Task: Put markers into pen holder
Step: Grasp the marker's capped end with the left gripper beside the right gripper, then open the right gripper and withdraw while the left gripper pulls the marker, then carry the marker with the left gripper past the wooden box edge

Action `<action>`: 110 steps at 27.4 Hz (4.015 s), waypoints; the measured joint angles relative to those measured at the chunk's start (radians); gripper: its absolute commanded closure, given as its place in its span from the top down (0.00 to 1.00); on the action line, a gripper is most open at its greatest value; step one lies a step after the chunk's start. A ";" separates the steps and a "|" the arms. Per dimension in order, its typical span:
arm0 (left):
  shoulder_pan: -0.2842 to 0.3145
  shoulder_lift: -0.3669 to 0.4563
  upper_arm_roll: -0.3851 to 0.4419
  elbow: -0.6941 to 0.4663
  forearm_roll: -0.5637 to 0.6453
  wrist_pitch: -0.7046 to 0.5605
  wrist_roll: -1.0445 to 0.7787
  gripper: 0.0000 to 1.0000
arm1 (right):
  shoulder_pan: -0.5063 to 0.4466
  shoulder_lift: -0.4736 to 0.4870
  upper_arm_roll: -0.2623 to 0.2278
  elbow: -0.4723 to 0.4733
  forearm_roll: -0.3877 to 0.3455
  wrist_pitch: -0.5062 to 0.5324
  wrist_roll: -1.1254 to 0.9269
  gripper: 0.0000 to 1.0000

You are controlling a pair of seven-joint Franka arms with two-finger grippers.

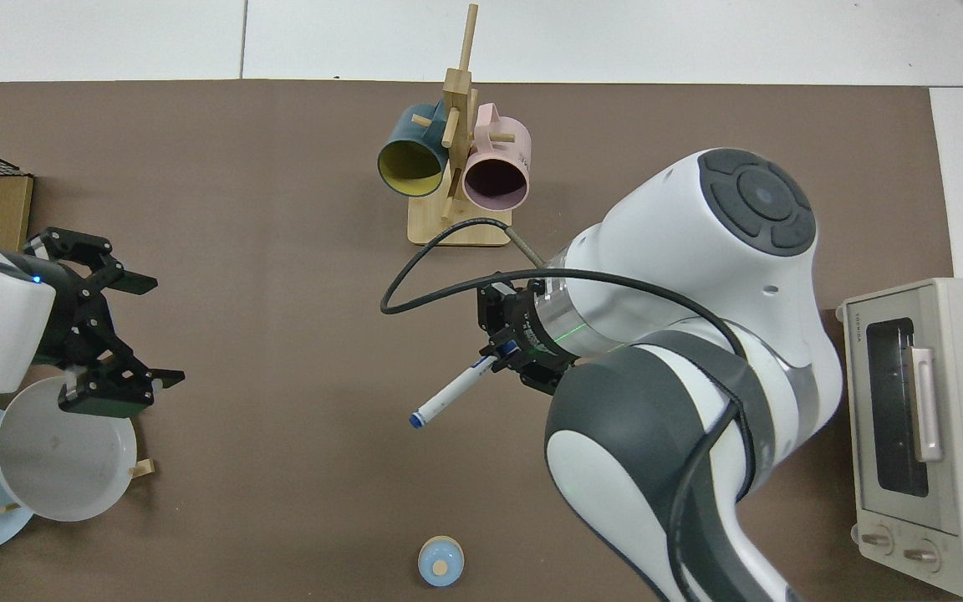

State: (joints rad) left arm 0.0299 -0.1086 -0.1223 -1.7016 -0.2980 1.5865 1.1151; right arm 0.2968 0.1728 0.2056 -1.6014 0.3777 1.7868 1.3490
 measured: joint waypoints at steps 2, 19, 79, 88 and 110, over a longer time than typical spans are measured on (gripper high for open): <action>0.000 -0.010 -0.006 -0.017 -0.036 0.000 -0.027 1.00 | 0.011 0.000 0.000 0.001 0.018 0.019 0.060 0.00; -0.170 -0.124 -0.015 -0.192 -0.095 0.130 -0.131 1.00 | 0.072 0.001 0.000 0.002 0.046 0.086 0.318 0.00; -0.284 -0.169 -0.060 -0.327 -0.046 0.299 -0.291 0.00 | 0.103 0.000 0.002 0.000 0.049 0.092 0.291 1.00; -0.283 -0.169 -0.056 -0.331 -0.006 0.295 -0.291 0.00 | 0.051 -0.004 -0.020 0.000 0.024 -0.013 0.026 1.00; -0.161 -0.169 -0.041 -0.332 0.252 0.259 -0.291 0.00 | -0.251 -0.115 -0.032 0.007 -0.328 -0.240 -1.060 1.00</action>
State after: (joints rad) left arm -0.1313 -0.2772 -0.1634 -2.0334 -0.0459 1.8459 0.8241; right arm 0.0455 0.0574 0.1733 -1.5942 0.0498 1.5468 0.2889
